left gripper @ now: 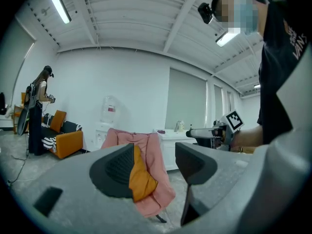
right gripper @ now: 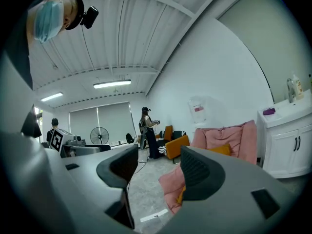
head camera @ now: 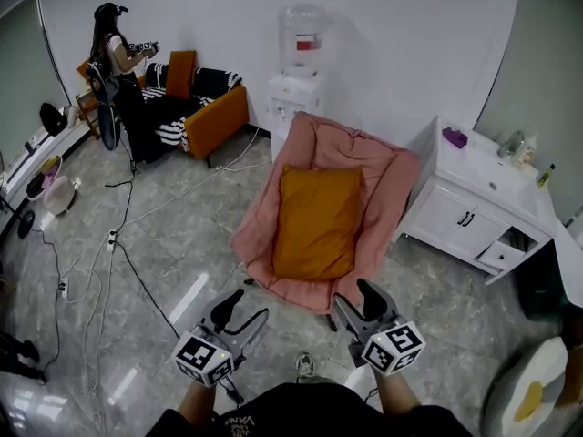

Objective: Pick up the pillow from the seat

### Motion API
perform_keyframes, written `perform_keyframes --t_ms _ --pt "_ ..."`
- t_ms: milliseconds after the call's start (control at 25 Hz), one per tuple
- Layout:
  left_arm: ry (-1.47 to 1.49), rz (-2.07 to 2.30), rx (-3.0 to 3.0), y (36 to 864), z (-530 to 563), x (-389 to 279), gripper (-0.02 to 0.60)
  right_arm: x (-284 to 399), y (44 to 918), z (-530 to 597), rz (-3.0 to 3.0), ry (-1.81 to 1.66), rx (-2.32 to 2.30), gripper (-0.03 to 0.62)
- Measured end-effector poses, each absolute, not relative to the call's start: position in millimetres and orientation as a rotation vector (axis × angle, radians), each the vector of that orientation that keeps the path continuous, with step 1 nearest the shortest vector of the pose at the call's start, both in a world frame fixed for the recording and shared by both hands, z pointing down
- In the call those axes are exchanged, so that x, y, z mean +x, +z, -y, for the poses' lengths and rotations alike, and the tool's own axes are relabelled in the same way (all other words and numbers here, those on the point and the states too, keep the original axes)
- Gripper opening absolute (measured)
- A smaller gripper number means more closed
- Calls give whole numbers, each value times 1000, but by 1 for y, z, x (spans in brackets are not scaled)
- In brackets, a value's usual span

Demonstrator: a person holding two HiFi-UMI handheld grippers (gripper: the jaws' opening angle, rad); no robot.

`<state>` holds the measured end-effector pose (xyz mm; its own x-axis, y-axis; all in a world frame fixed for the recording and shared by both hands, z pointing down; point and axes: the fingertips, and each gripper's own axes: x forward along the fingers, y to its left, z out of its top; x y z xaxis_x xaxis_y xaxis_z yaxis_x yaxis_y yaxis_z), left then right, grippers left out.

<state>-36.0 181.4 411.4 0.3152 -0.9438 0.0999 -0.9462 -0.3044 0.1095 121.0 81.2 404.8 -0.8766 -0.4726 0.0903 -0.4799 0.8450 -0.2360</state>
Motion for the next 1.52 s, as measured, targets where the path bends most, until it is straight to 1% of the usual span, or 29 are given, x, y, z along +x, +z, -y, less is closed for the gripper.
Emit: perform_keyframes --t_ms 320,520,720,1120,1280,1520 --pt "34 1744 2447 419 -105 -42 259 113 412 -9 2985 404 771 256" --pt "71 1662 2457 436 -77 -51 259 101 428 20 2936 457 825 255" --pt "46 1574 2482 443 -44 -97 259 67 434 44 2892 453 927 255" --pt "114 1232 2695 427 28 -178 259 -4 416 64 2819 476 1327 255" --pt "137 1061 2764 430 47 -183 259 -6 411 54 2756 480 1528 255" --pt "108 874 2831 431 58 -164 259 17 416 35 2623 491 1736 255"
